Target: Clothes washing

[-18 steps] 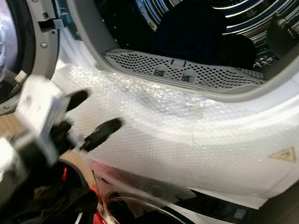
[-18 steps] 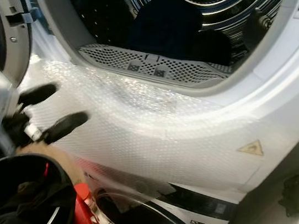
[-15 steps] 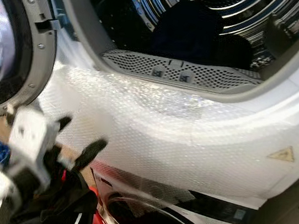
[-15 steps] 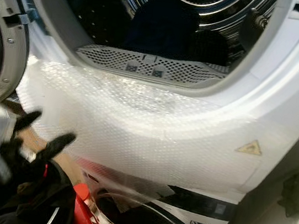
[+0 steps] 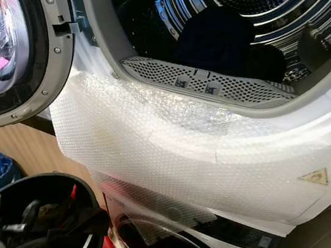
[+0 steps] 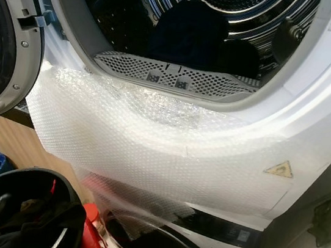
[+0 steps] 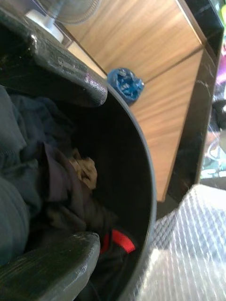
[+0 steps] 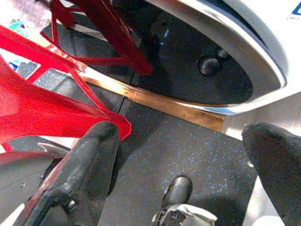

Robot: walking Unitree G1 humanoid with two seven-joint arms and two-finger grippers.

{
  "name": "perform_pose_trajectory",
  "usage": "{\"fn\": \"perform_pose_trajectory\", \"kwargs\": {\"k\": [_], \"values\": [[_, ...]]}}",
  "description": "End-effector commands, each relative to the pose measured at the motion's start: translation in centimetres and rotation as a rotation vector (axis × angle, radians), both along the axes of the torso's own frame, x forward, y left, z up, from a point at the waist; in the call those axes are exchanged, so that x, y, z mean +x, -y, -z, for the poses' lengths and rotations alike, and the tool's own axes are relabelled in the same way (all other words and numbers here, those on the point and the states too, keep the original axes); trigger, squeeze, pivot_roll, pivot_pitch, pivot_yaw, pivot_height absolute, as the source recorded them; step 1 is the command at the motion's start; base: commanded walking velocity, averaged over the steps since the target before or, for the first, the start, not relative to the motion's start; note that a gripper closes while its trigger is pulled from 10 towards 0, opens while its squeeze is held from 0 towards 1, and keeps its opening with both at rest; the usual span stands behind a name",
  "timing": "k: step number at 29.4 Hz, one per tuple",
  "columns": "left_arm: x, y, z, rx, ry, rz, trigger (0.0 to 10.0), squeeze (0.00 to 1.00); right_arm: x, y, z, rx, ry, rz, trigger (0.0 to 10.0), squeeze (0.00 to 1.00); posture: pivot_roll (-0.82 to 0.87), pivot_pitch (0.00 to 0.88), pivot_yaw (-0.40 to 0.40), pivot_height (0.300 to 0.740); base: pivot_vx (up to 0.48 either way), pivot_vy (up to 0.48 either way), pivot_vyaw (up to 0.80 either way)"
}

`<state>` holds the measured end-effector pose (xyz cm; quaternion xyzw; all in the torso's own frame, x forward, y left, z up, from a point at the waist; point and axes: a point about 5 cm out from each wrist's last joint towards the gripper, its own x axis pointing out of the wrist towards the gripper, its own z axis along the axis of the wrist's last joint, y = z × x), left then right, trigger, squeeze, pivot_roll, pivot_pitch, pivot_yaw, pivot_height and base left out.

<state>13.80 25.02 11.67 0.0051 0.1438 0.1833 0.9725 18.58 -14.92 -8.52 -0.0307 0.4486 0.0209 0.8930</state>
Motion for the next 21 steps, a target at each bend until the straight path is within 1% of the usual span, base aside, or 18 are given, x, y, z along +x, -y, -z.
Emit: {"fn": "perform_pose_trajectory", "kwargs": {"k": [1, 2, 3, 4, 5, 6, 7, 8, 9, 11, 12, 13, 15, 17, 21], "values": [[-0.2, -0.6, 0.0, 0.022, -0.005, 0.000, 10.0, 1.00, -0.2, -0.4, 0.1, 0.006, -0.014, -0.011, 10.0, 0.00, 0.37, 0.000, 0.073, 0.740, 0.000, 0.000, 0.00], [-0.1, -0.3, 0.4, 0.022, -0.033, 0.087, 10.0, 1.00, -0.2, -0.4, 0.1, 0.005, -0.015, -0.016, 10.0, 0.00, 0.37, 0.000, 0.073, 0.740, 0.000, 0.000, 0.00], [0.0, 0.3, 0.3, 0.083, -0.044, 0.224, 10.0, 1.00, -0.2, -0.4, 0.1, 0.004, -0.016, -0.024, 10.0, 0.00, 0.38, 0.000, 0.071, 0.740, 0.000, 0.000, 0.00], [0.0, 0.3, 0.3, 0.083, -0.044, 0.224, 10.0, 1.00, -0.2, -0.4, 0.1, 0.004, -0.016, -0.024, 10.0, 0.00, 0.38, 0.000, 0.071, 0.740, 0.000, 0.000, 0.00], [-0.4, 0.7, 0.2, 0.099, -0.036, 0.300, 10.0, 1.00, -0.2, -0.5, 0.1, 0.004, -0.017, -0.035, 10.0, 0.00, 0.38, 0.000, 0.070, 0.740, 0.000, 0.000, 0.00], [-1.4, 1.0, 0.1, 0.090, -0.016, 0.326, 10.0, 1.00, -0.2, -0.6, 0.1, 0.004, -0.018, -0.042, 10.0, 0.00, 0.38, 0.000, 0.075, 0.740, 0.000, 0.000, 0.00], [-2.0, 1.0, 0.4, 0.081, -0.027, 0.311, 10.0, 1.00, -0.2, -0.6, 0.1, 0.004, -0.018, -0.042, 10.0, 0.00, 0.38, 0.000, 0.076, 0.740, 0.000, 0.000, 0.00], [-2.0, 1.0, 0.4, 0.081, -0.027, 0.311, 10.0, 1.00, -0.2, -0.6, 0.1, 0.004, -0.018, -0.042, 10.0, 0.00, 0.38, 0.000, 0.076, 0.740, 0.000, 0.000, 0.00], [-2.3, 1.1, 0.6, 0.080, -0.038, 0.306, 10.0, 1.00, -0.2, -0.6, 0.1, 0.005, -0.019, -0.041, 10.0, 0.00, 0.38, 0.000, 0.076, 0.740, 0.000, 0.000, 0.00], [-2.3, 1.1, 0.6, 0.080, -0.038, 0.306, 10.0, 1.00, -0.2, -0.6, 0.1, 0.005, -0.019, -0.041, 10.0, 0.00, 0.38, 0.000, 0.076, 0.740, 0.000, 0.000, 0.00], [-2.7, 1.3, 1.0, 0.082, -0.051, 0.305, 10.0, 1.00, -0.2, -0.6, 0.2, 0.006, -0.020, -0.042, 10.0, 0.00, 0.38, 0.000, 0.079, 0.740, 0.000, 0.000, 0.00], [-2.7, 1.3, 1.0, 0.082, -0.051, 0.305, 10.0, 1.00, -0.2, -0.6, 0.2, 0.006, -0.020, -0.042, 10.0, 0.00, 0.38, 0.000, 0.079, 0.740, 0.000, 0.000, 0.00], [-3.3, 1.8, 1.6, 0.055, -0.067, 0.301, 10.0, 1.00, -0.3, -0.8, 0.2, 0.012, -0.023, -0.044, 10.0, 0.00, 0.39, 0.000, 0.078, 0.740, 0.000, 0.000, 0.00], [-3.4, 1.9, 1.7, 0.048, -0.064, 0.291, 10.0, 1.00, -0.3, -0.9, 0.2, 0.015, -0.025, -0.046, 10.0, 0.00, 0.39, 0.000, 0.078, 0.740, 0.000, 0.000, 0.00], [-3.6, 1.7, 1.8, 0.064, -0.061, 0.278, 10.0, 1.00, -0.3, -0.9, 0.2, 0.019, -0.027, -0.048, 10.0, 0.00, 0.39, 0.000, 0.079, 0.740, 0.000, 0.000, 0.00]]}}
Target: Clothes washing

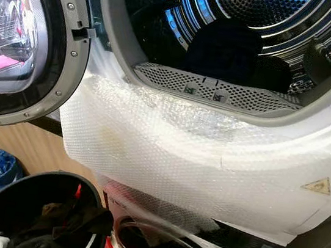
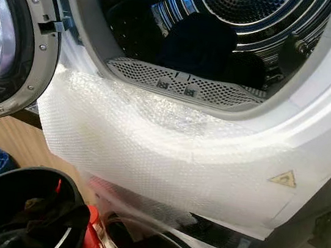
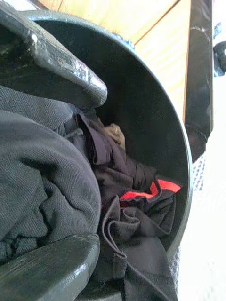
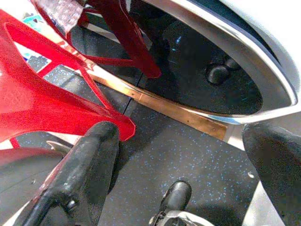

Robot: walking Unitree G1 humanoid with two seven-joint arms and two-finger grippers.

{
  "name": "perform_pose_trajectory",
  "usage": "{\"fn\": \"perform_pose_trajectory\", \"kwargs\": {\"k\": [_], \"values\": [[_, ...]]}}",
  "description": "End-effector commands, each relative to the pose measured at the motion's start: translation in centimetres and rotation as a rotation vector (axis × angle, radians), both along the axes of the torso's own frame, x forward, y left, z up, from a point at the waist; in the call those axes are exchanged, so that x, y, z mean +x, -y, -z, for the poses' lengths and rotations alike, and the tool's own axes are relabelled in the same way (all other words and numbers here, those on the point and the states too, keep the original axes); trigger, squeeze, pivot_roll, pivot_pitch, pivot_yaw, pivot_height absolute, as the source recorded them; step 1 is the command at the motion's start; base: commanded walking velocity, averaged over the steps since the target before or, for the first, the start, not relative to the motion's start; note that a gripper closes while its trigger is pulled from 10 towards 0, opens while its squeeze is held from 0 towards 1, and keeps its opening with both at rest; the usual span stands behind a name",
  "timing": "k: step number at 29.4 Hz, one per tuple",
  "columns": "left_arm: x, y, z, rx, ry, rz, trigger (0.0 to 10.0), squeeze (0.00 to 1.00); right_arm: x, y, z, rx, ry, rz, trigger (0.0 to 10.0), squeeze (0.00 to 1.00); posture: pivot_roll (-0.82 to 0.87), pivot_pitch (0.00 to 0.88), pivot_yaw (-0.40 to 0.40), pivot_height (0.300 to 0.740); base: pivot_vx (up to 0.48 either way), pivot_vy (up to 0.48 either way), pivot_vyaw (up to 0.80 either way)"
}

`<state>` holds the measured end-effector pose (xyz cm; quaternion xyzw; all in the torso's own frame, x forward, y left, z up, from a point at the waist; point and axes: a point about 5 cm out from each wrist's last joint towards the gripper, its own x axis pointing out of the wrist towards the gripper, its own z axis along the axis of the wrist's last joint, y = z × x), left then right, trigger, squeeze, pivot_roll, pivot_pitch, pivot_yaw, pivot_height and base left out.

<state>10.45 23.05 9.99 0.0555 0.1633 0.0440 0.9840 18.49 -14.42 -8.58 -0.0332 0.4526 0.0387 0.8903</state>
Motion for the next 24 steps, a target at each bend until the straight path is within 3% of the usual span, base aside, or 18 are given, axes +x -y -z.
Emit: {"fn": "perform_pose_trajectory", "kwargs": {"k": [1, 13, 18, 24], "values": [[-0.1, -0.6, 0.4, 0.014, -0.004, -0.025, 10.0, 1.00, -0.1, -0.5, 0.1, 0.010, -0.011, -0.019, 10.0, 0.00, 0.39, 0.000, 0.075, 0.740, 0.000, 0.000, 0.00], [0.0, -0.7, 1.4, -0.019, -0.033, -0.055, 10.0, 1.00, 0.4, -0.3, -0.2, 0.016, 0.004, -0.016, 10.0, 0.00, 0.37, 0.000, 0.077, 0.740, 0.000, 0.000, 0.00], [0.3, -0.9, 2.8, -0.096, -0.081, -0.159, 10.0, 1.00, 0.2, -0.1, -0.1, 0.012, -0.001, -0.020, 10.0, 0.00, 0.37, 0.000, 0.074, 0.740, 0.000, 0.000, 0.00], [0.1, -1.9, 4.1, -0.080, -0.166, -0.230, 10.0, 1.00, 0.3, -0.1, -0.1, 0.014, 0.000, -0.018, 10.0, 0.00, 0.36, 0.000, 0.068, 0.740, 0.000, 0.000, 0.00]]}}
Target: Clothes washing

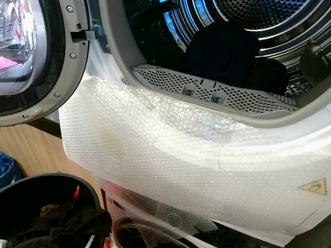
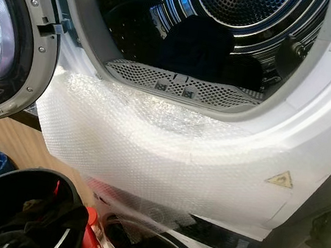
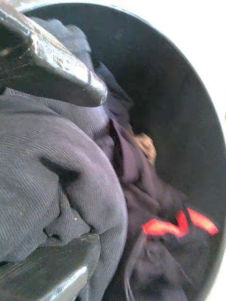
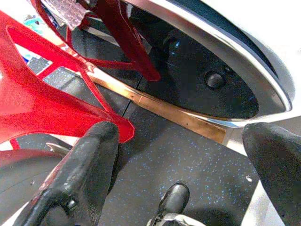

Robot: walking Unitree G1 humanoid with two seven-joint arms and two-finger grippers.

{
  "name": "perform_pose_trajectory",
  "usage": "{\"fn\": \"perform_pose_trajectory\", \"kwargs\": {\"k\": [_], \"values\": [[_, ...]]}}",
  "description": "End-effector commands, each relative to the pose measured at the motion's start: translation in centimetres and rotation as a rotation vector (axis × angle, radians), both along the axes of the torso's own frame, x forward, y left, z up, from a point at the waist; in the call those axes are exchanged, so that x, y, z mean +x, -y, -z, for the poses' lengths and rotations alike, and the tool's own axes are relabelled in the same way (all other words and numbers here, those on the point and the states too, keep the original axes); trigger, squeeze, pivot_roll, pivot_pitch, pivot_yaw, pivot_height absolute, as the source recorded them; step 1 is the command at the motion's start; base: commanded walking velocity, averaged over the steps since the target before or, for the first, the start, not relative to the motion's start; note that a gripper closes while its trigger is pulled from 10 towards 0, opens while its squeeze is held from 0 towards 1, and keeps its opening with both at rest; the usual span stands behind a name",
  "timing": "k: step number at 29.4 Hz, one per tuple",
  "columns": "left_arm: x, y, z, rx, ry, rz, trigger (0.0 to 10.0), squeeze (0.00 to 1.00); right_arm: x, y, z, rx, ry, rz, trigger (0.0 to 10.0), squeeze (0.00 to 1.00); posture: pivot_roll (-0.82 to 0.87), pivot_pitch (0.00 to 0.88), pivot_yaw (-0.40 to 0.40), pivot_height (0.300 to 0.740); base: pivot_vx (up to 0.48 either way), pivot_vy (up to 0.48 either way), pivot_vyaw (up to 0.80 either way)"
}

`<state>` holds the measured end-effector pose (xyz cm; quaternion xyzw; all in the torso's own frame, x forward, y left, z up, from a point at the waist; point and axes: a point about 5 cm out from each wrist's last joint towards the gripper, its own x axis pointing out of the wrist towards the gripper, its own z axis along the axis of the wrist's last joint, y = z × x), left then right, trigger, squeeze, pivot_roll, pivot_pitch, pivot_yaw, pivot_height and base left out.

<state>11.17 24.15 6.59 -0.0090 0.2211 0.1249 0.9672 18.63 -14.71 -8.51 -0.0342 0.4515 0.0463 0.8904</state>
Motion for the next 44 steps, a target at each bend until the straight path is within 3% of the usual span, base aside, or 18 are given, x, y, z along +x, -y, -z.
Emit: {"fn": "perform_pose_trajectory", "kwargs": {"k": [1, 2, 6, 8, 10, 15, 19, 25, 31, 37, 42, 43, 44], "values": [[-0.6, -0.9, 0.9, 0.019, -0.082, -0.039, 10.0, 0.73, 0.1, -0.3, 0.0, 0.009, -0.003, -0.004, 10.0, 0.00, 0.36, 0.000, 0.068, 0.740, 0.000, 0.000, 0.00], [-0.5, -0.9, 1.1, 0.027, -0.093, -0.038, 10.0, 0.00, 0.1, -0.3, 0.0, 0.008, -0.003, -0.005, 10.0, 0.00, 0.36, 0.000, 0.068, 0.740, 0.000, 0.000, 0.00], [0.0, -1.4, 1.4, 0.040, -0.127, -0.052, 10.0, 0.00, 0.1, -0.2, -0.1, 0.007, -0.002, -0.005, 10.0, 0.00, 0.36, 0.000, 0.065, 0.740, 0.000, 0.000, 0.00], [0.0, -2.2, 1.8, 0.115, -0.207, -0.064, 10.0, 0.00, 0.3, -0.2, -0.1, 0.006, 0.004, -0.005, 10.0, 0.00, 0.35, 0.000, 0.063, 0.740, 0.000, 0.000, 0.00], [0.2, -2.7, 1.6, 0.182, -0.218, -0.045, 10.0, 0.00, 0.4, 0.0, -0.2, 0.003, 0.006, -0.006, 10.0, 0.00, 0.35, 0.000, 0.057, 0.740, 0.000, 0.000, 0.00], [0.8, -2.6, 1.5, 0.128, -0.216, -0.007, 10.0, 0.00, 0.6, 0.1, -0.3, -0.002, 0.011, -0.014, 10.0, 0.00, 0.36, 0.000, 0.049, 0.740, 0.000, 0.000, 0.00], [1.0, -1.7, 2.1, 0.058, -0.279, 0.181, 10.0, 0.00, 0.9, 0.1, -0.4, -0.009, 0.018, -0.038, 10.0, 0.00, 0.36, 0.000, 0.027, 0.740, 0.000, 0.000, 0.00], [2.0, -1.9, 1.9, -0.014, -0.225, 0.212, 10.0, 0.00, 1.4, 0.4, -0.7, -0.015, 0.031, -0.048, 10.0, 0.00, 0.36, 0.000, 0.009, 0.740, 0.000, 0.000, 0.00], [1.2, -0.8, 3.2, -0.076, -0.356, 0.367, 10.0, 0.00, 1.7, 0.7, -0.9, -0.027, 0.037, -0.071, 10.0, 0.00, 0.37, 0.000, -0.014, 0.740, 0.000, 0.000, 0.00], [1.5, -0.7, 3.5, -0.185, -0.330, 0.383, 10.0, 0.00, 1.9, 0.9, -1.0, -0.037, 0.042, -0.095, 10.0, 0.00, 0.37, 0.000, -0.032, 0.740, 0.000, 0.000, 0.00], [1.7, -0.7, 3.6, -0.201, -0.350, 0.410, 9.6, 0.00, 2.1, 1.0, -1.1, -0.044, 0.042, -0.111, 10.0, 0.00, 0.38, 0.000, -0.046, 0.740, 0.000, 0.000, 0.00], [1.8, -0.8, 3.6, -0.202, -0.355, 0.401, 0.0, 0.00, 2.3, 1.0, -1.2, -0.046, 0.047, -0.118, 10.0, 0.00, 0.38, 0.000, -0.050, 0.740, 0.000, 0.000, 0.00], [1.9, -0.7, 3.7, -0.204, -0.358, 0.400, 0.0, 0.00, 2.3, 1.0, -1.3, -0.047, 0.048, -0.122, 10.0, 0.00, 0.38, 0.000, -0.052, 0.740, 0.000, 0.000, 0.00]]}}
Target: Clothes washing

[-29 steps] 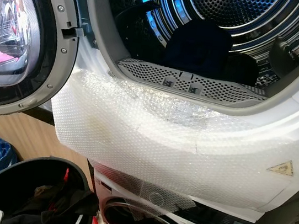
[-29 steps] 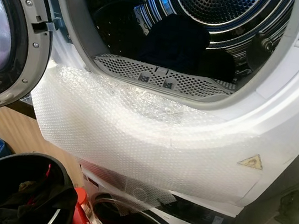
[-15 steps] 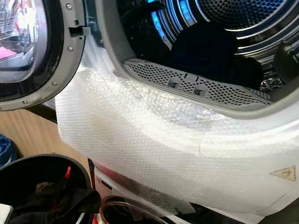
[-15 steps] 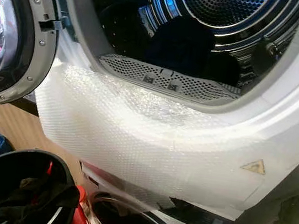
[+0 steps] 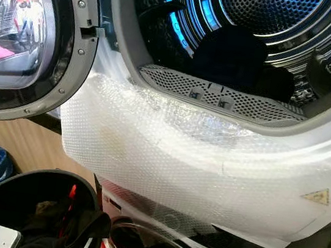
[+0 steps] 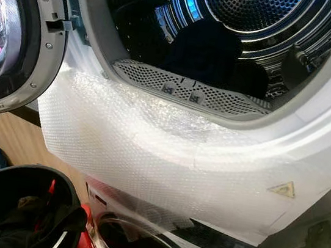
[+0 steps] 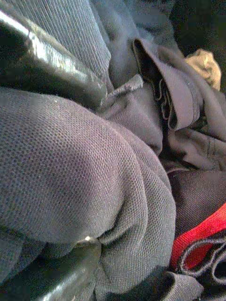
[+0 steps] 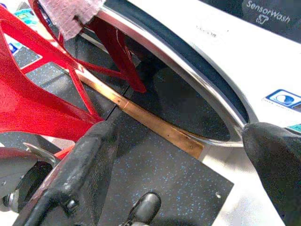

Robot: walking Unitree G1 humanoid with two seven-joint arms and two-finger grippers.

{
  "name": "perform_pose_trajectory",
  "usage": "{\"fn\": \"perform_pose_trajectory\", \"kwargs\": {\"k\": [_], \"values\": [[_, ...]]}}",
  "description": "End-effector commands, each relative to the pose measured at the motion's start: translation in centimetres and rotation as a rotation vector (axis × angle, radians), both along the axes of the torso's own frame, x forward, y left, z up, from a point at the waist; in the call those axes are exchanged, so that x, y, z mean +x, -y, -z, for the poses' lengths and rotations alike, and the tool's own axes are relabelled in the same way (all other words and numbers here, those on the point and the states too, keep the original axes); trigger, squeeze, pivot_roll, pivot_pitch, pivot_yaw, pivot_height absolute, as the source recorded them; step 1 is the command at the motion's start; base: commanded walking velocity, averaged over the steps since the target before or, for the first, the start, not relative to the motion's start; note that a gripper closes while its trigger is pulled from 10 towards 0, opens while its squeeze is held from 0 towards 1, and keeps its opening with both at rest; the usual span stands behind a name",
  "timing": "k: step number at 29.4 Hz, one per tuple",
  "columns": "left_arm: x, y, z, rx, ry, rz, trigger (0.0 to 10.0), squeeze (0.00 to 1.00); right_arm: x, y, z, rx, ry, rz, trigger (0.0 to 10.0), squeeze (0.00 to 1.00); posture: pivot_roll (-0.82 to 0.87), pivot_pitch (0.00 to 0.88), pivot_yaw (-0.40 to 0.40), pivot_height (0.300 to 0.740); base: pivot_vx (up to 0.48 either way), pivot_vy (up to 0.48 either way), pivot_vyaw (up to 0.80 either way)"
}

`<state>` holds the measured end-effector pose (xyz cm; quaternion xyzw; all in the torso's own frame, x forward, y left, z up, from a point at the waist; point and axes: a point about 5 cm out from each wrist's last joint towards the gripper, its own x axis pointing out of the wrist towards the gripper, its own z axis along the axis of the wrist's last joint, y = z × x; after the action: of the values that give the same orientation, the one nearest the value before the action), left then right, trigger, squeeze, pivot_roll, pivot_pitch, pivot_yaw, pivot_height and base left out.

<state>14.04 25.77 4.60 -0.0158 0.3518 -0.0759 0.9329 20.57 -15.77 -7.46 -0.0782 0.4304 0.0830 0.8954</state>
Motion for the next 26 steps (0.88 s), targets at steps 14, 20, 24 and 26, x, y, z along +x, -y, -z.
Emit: {"fn": "perform_pose_trajectory", "kwargs": {"k": [14, 20, 24, 26], "values": [[-0.59, 1.09, 1.74, -0.055, -0.099, 0.051, 0.0, 0.00, 0.55, -0.43, -0.27, -0.006, 0.004, -0.045, 10.0, 0.00, 0.39, 0.000, -0.060, 0.740, 0.000, 0.000, 0.00], [-0.67, 1.29, 1.61, -0.067, -0.101, 0.076, 0.0, 0.00, 0.30, -0.53, -0.12, -0.008, -0.007, -0.058, 10.0, 0.00, 0.39, 0.000, -0.059, 0.740, 0.000, 0.000, 0.00], [-0.68, 1.22, 1.49, -0.067, -0.099, 0.085, 0.0, 0.00, 0.26, -0.64, -0.09, -0.007, -0.009, -0.062, 10.0, 0.00, 0.40, 0.000, -0.058, 0.740, 0.000, 0.000, 0.00], [-0.69, 1.19, 1.44, -0.066, -0.098, 0.090, 0.0, 0.00, 0.24, -0.73, -0.08, -0.005, -0.011, -0.066, 10.0, 0.00, 0.40, 0.000, -0.057, 0.740, 0.000, 0.000, 0.00]]}}
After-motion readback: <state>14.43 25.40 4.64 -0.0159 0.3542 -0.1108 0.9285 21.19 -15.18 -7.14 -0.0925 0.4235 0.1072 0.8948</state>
